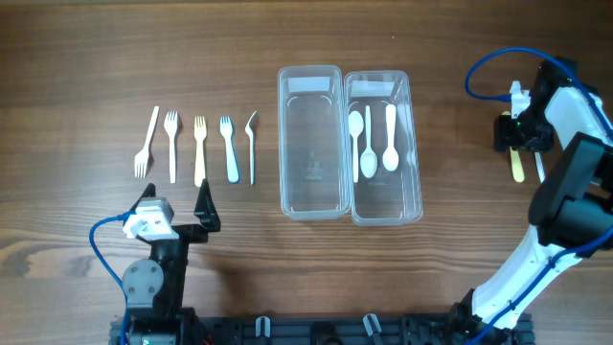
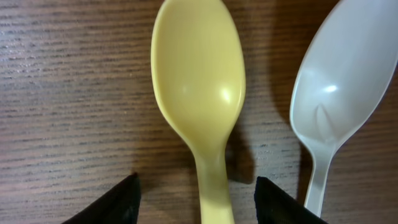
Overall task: Pack container
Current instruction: 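Grasp the yellow spoon with the right gripper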
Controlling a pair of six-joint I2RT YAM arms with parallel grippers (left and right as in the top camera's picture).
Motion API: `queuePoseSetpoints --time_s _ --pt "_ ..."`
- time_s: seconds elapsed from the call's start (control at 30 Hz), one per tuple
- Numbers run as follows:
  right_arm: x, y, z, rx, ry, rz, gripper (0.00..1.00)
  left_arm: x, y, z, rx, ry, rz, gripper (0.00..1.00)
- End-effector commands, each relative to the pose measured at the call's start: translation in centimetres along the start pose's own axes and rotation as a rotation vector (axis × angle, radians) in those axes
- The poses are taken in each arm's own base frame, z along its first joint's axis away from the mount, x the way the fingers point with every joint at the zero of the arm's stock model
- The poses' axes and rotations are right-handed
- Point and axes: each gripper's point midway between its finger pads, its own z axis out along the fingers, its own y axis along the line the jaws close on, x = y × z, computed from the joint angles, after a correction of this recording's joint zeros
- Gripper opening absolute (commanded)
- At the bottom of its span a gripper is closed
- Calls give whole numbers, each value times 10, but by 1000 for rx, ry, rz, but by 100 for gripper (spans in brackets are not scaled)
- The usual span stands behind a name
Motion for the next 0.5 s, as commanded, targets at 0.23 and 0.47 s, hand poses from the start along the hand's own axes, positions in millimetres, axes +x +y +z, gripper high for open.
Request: queuePoseSetpoints --time_s 0.23,0.47 --pt "-7 6 11 -26 -20 -15 15 2 -3 0 16 3 24 100" --pt "-2 8 10 -38 -1 -16 4 2 -3 0 16 3 23 100"
